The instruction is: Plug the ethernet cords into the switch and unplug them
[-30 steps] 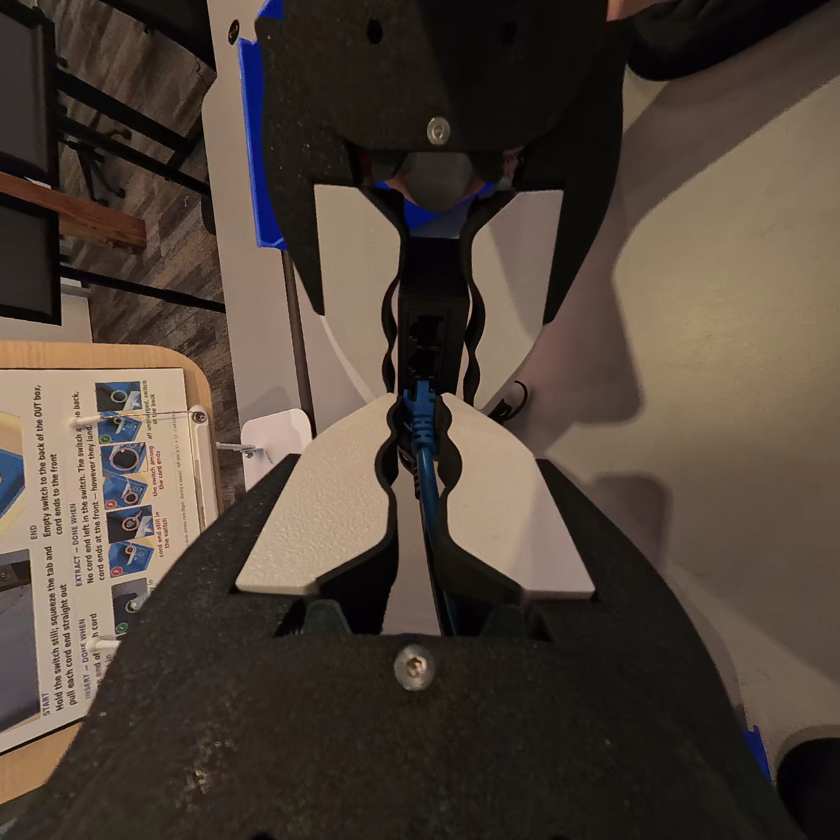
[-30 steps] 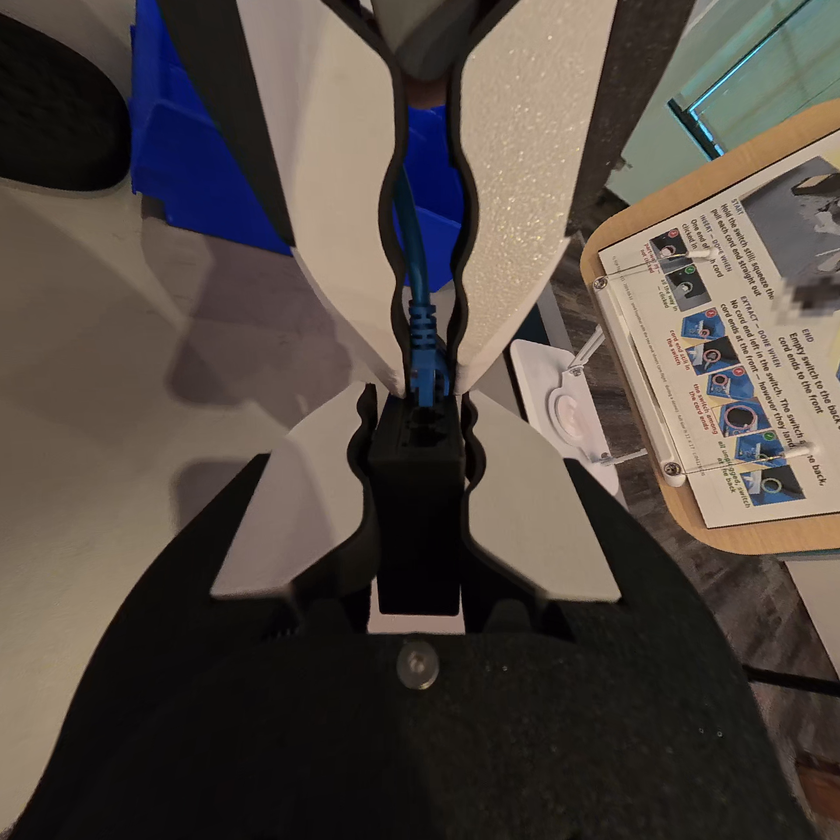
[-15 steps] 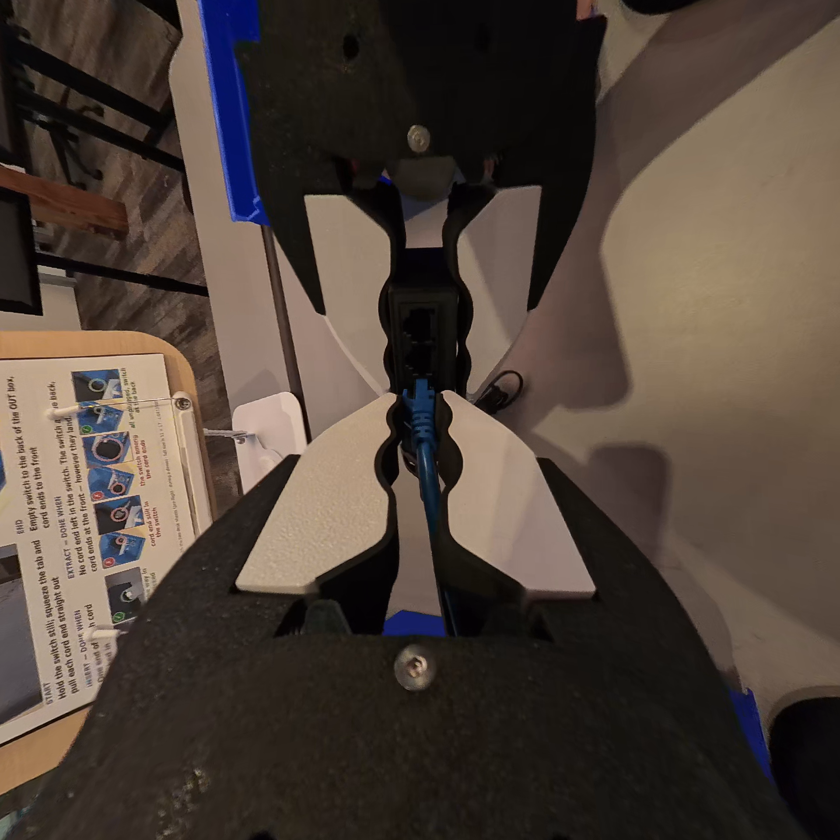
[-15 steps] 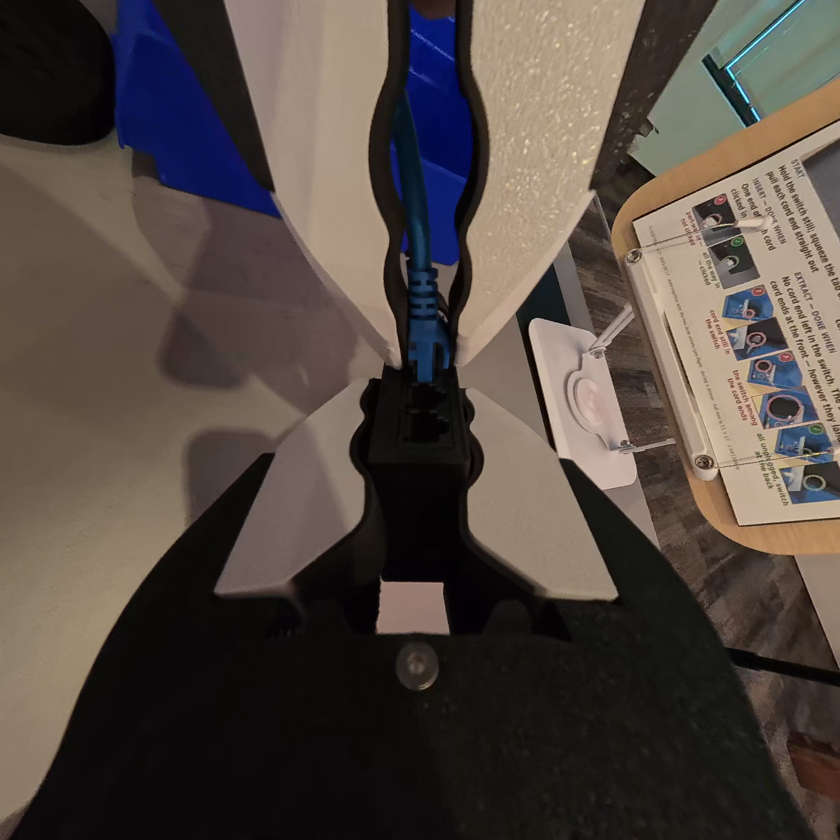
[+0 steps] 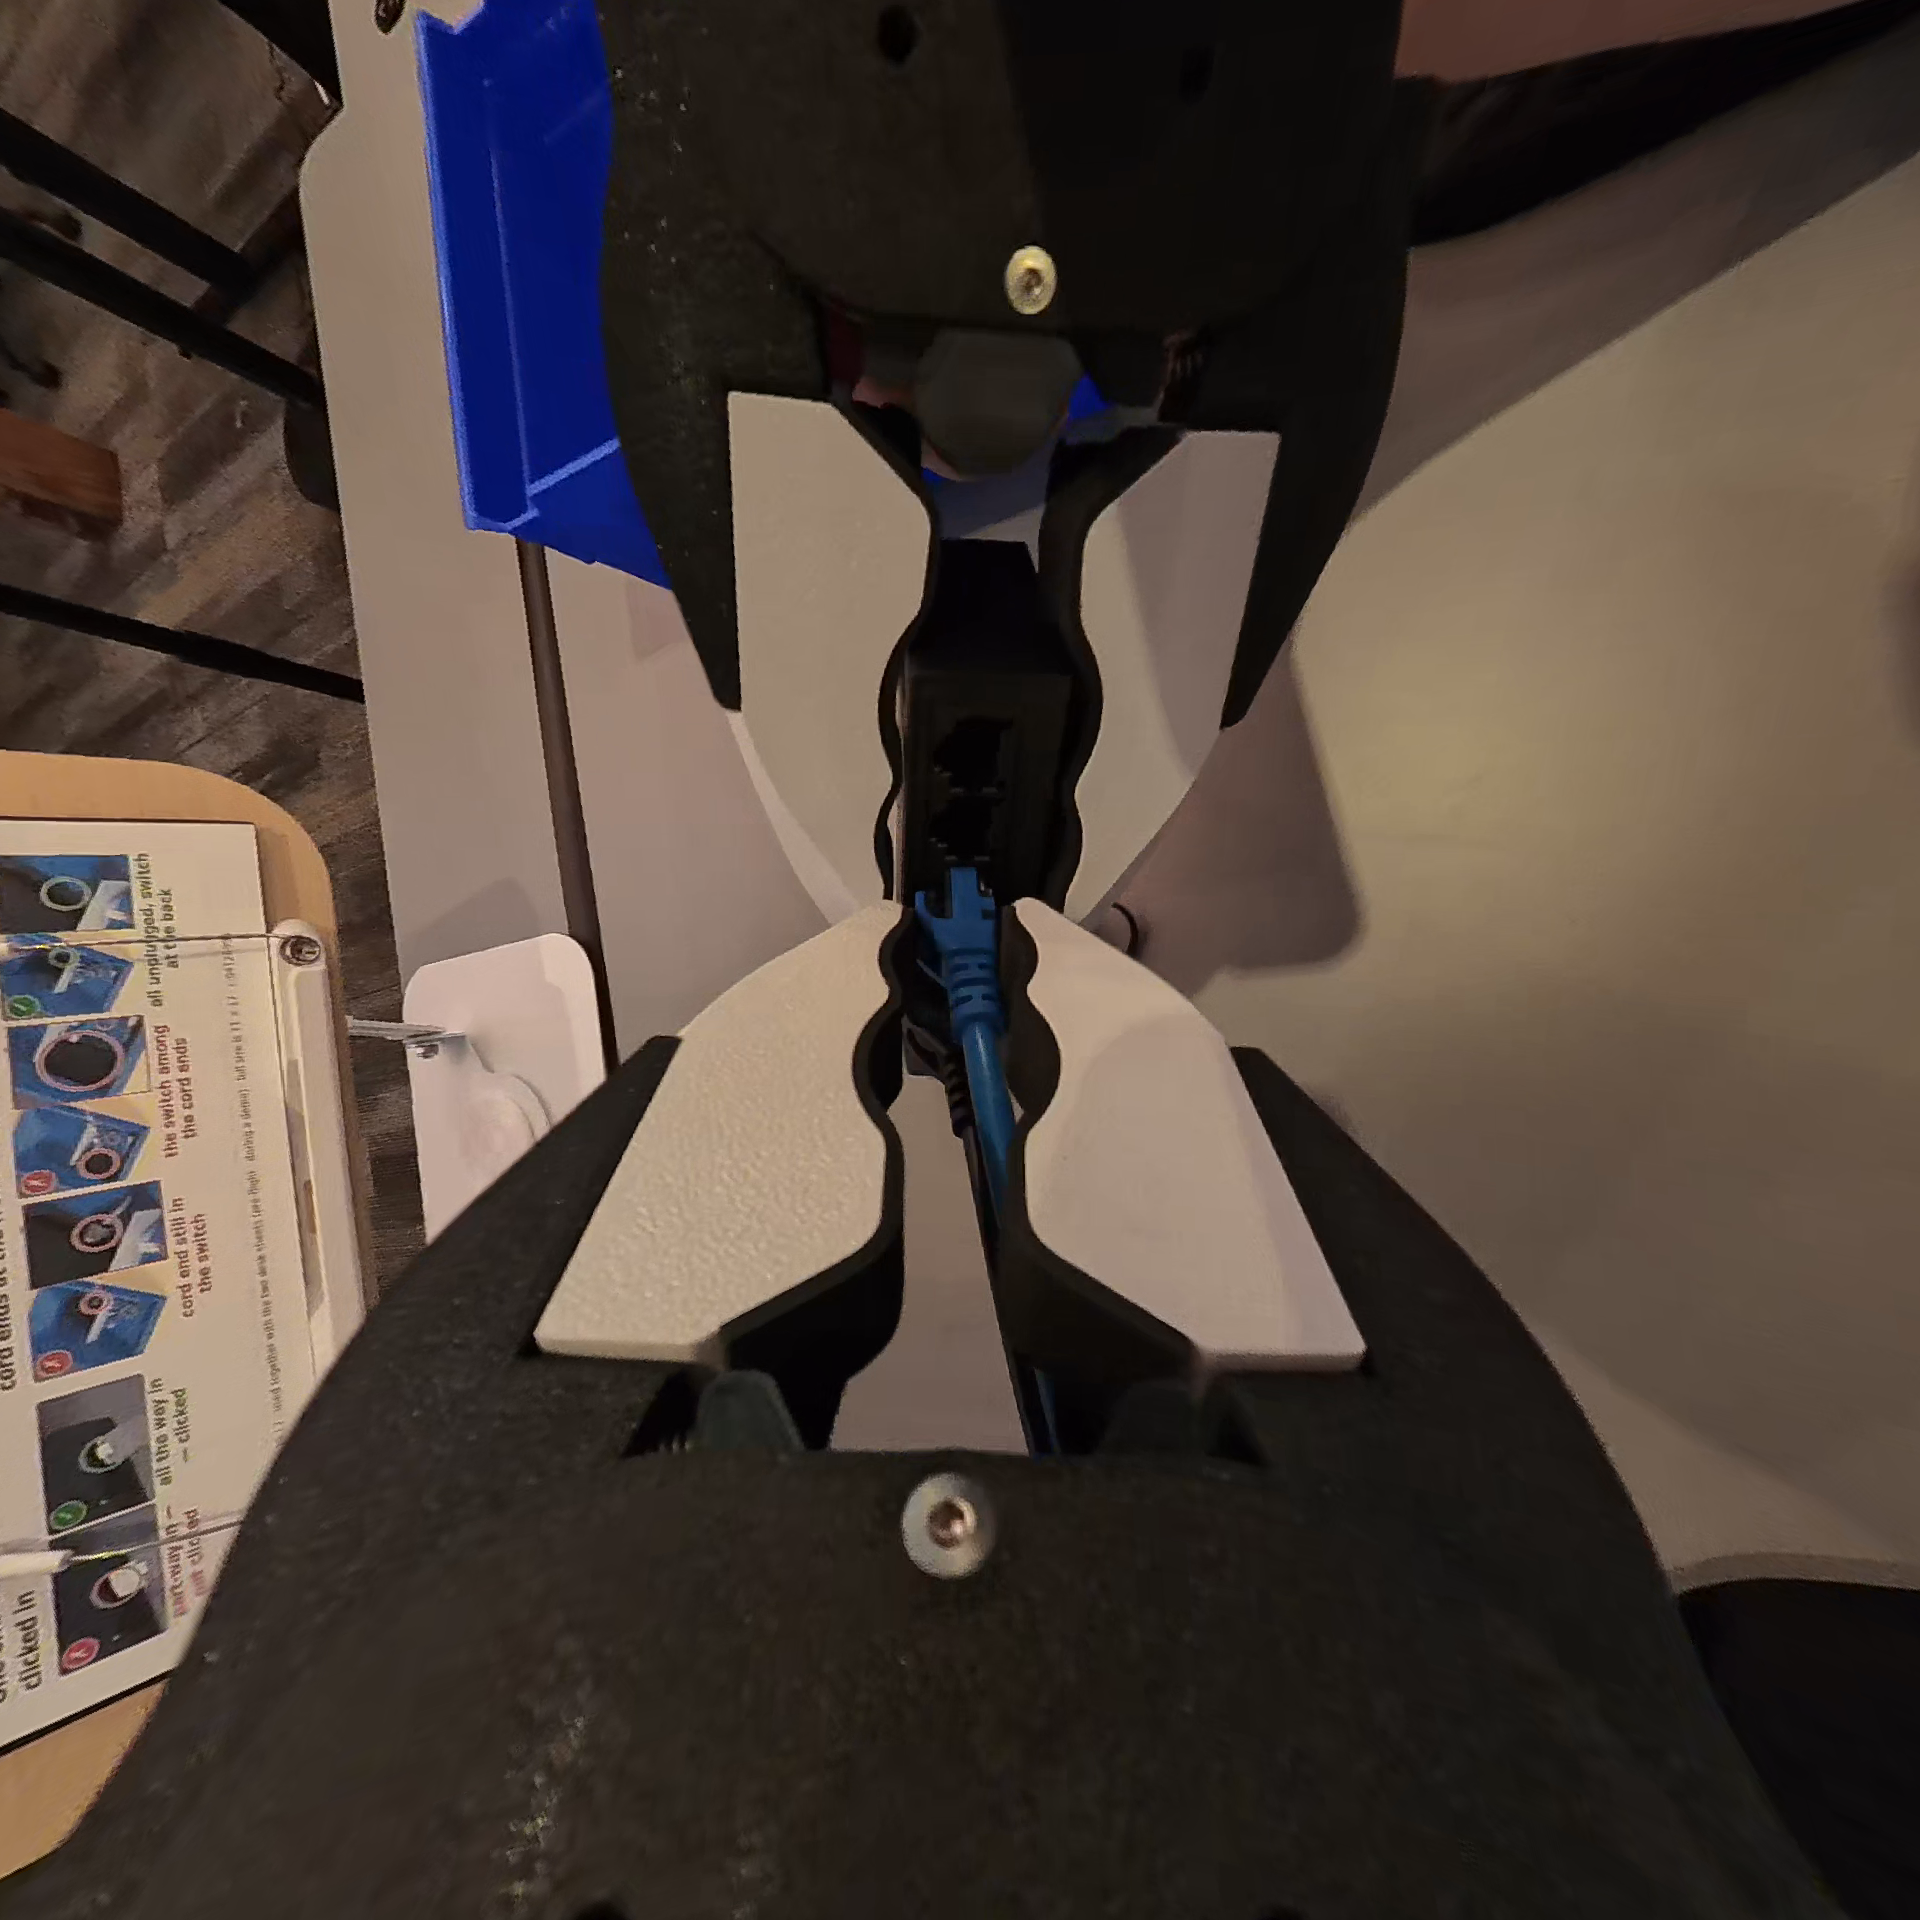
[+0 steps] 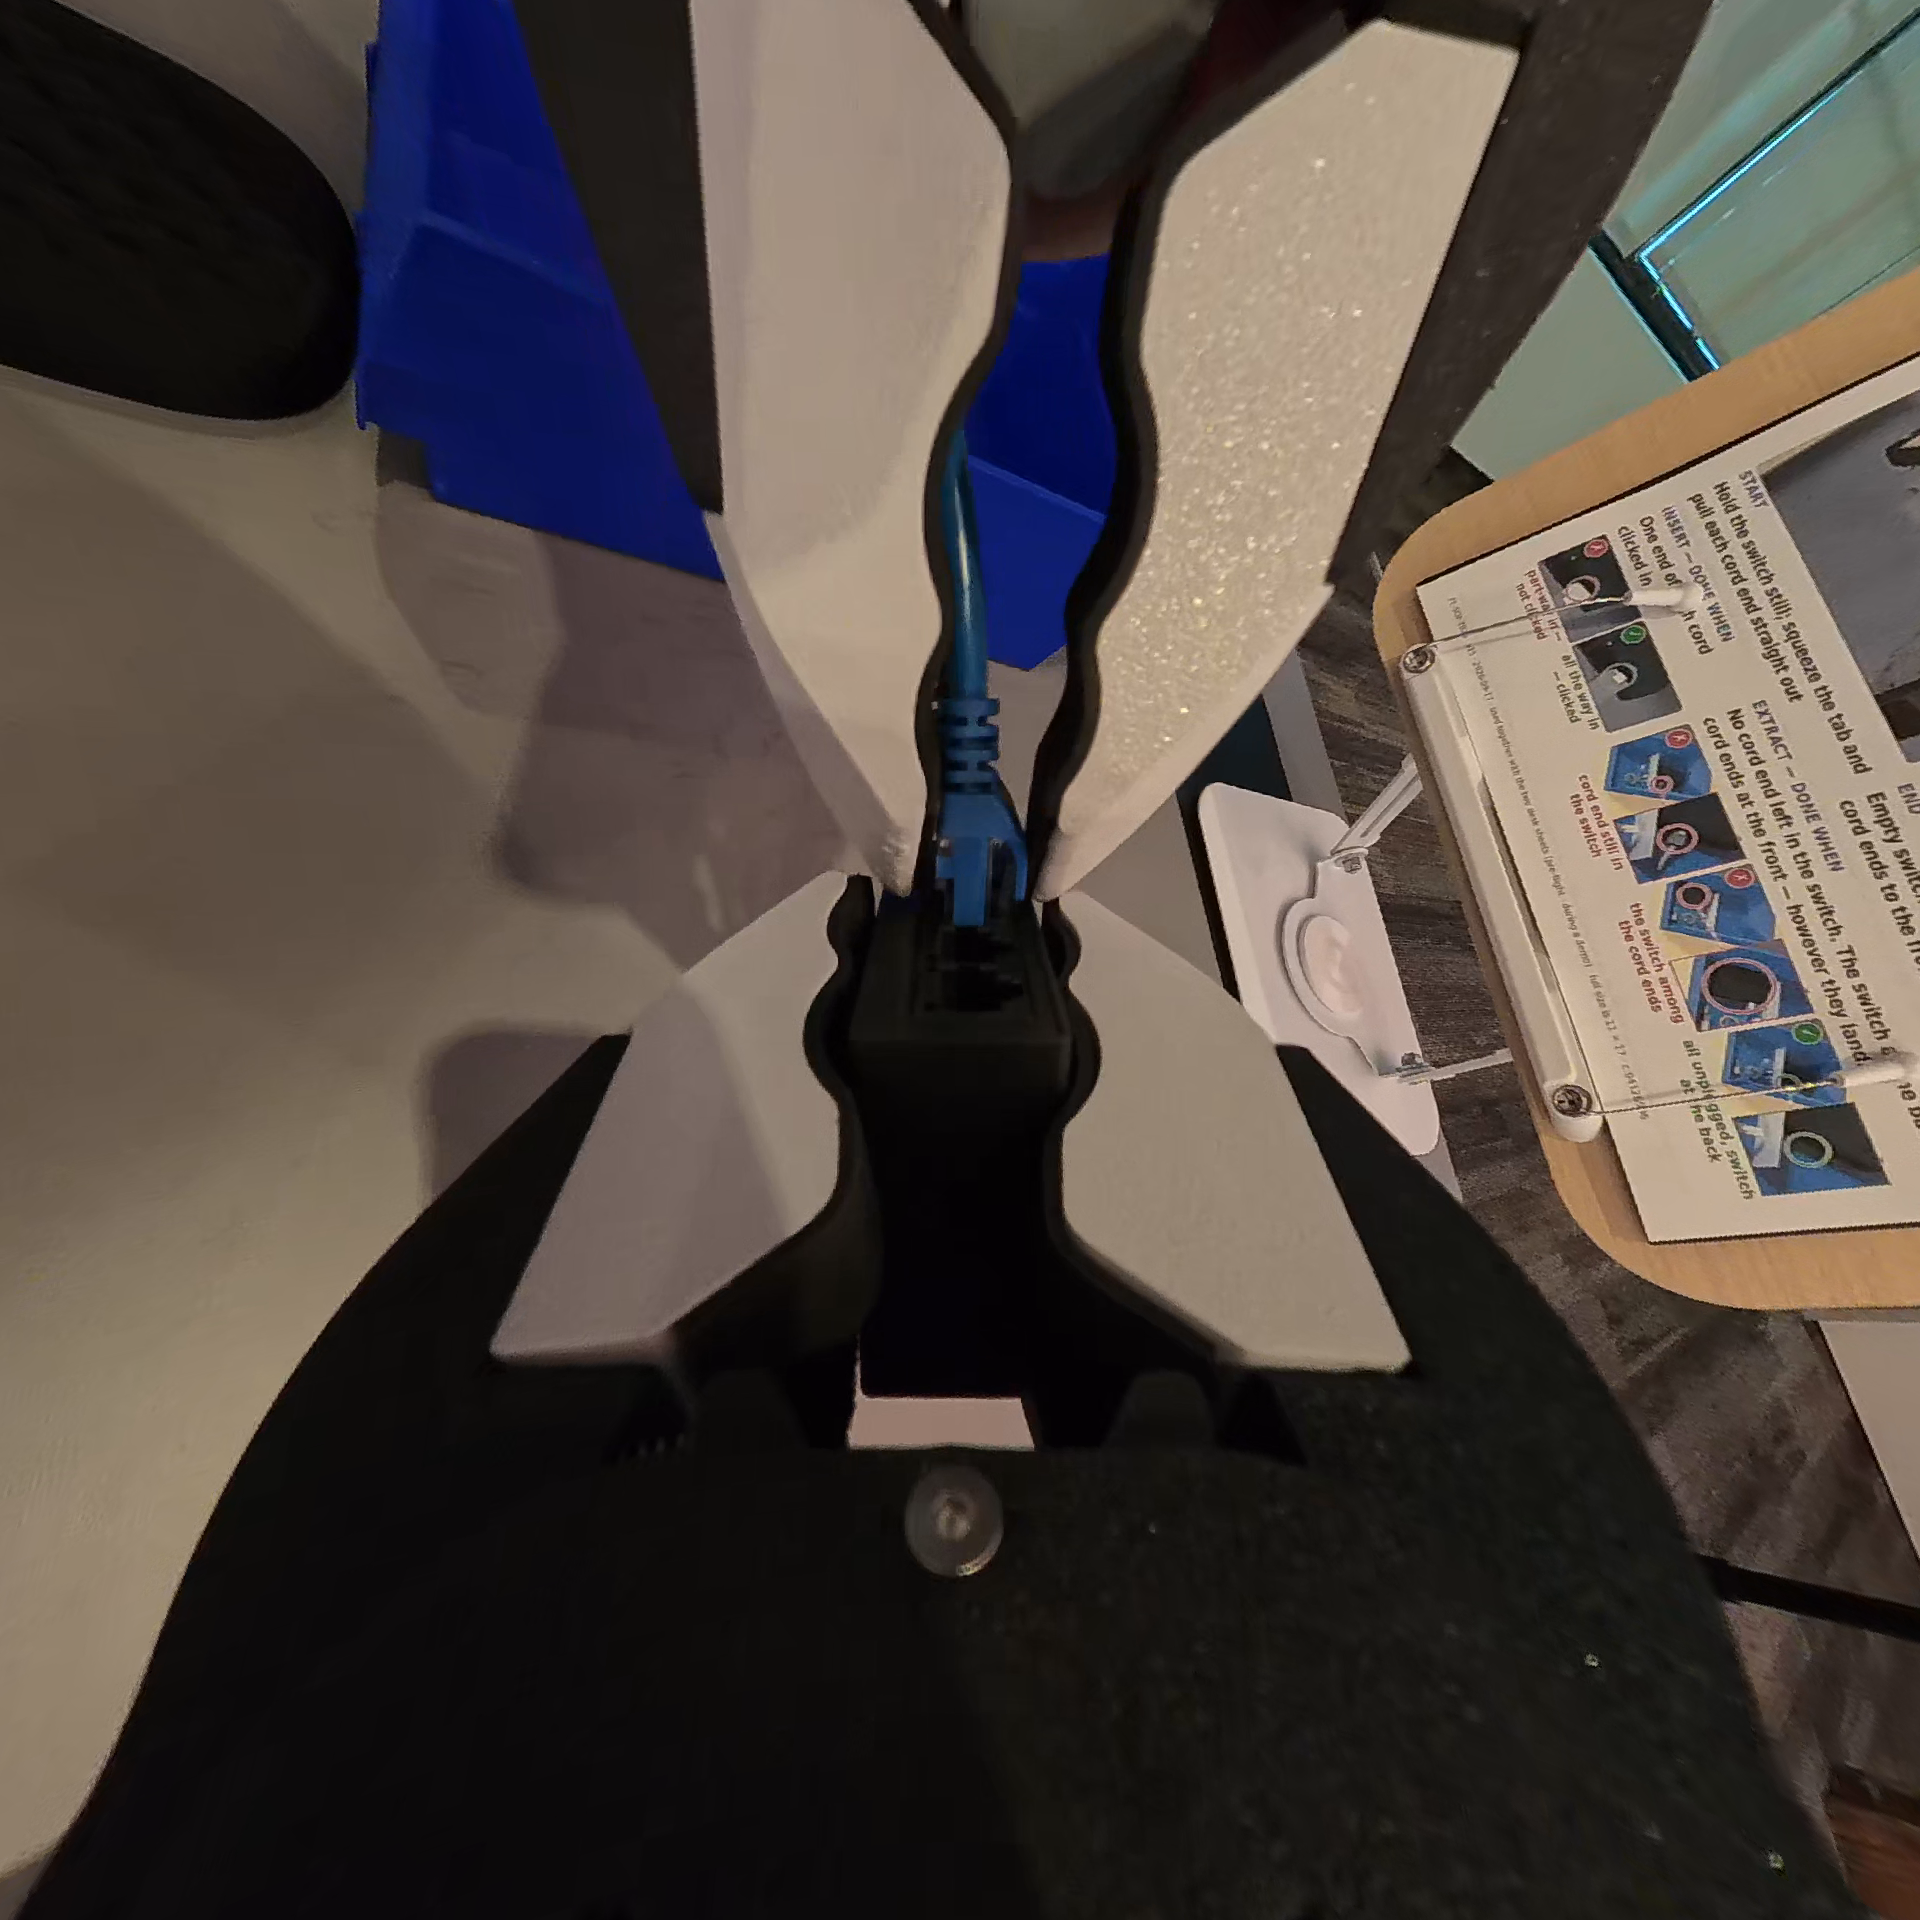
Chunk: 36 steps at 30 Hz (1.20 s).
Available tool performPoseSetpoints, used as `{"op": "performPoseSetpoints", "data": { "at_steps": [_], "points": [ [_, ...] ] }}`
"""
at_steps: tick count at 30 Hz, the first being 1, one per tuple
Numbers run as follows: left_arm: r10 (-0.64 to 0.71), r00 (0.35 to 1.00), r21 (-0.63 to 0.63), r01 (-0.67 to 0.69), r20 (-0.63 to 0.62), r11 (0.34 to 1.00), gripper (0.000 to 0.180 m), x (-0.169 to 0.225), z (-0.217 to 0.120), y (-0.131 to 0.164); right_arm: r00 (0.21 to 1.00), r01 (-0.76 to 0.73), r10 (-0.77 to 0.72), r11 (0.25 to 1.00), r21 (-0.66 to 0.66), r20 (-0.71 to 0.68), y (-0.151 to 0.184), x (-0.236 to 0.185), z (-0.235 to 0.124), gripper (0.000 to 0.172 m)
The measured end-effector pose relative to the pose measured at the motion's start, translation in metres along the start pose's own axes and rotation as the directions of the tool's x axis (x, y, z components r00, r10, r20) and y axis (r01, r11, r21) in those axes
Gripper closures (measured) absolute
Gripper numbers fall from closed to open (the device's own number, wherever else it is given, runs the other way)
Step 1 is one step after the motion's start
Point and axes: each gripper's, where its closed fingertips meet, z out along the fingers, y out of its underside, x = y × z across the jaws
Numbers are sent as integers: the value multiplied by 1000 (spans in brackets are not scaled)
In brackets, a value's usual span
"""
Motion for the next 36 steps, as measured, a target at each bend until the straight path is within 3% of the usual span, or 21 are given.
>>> {"op": "performPoseSetpoints", "data": {
  "at_steps": [6, 13, 20, 36],
  "points": [
    [4, 999, 22, -3, -33, 1000, 166, 3, -2, 0, 1000, 0, 0, 1000, 7, 13, -2, -2, 0, 141],
    [-95, 989, 81, 104, -109, 991, 165, 6, -8, -5, 999, 34, -34, 999, 22, -9, -8, -2, -3, 141],
    [-131, 988, 104, 140, -84, 985, 164, 6, -4, -4, 1000, 22, -22, 1000, 12, 3, -4, -1, -2, 141],
    [-62, 997, 47, 64, -39, 997, 168, 9, -1, -1, 998, -13, 10, 999, 45, 66, -5, -8, -1, 141]
  ]
}}
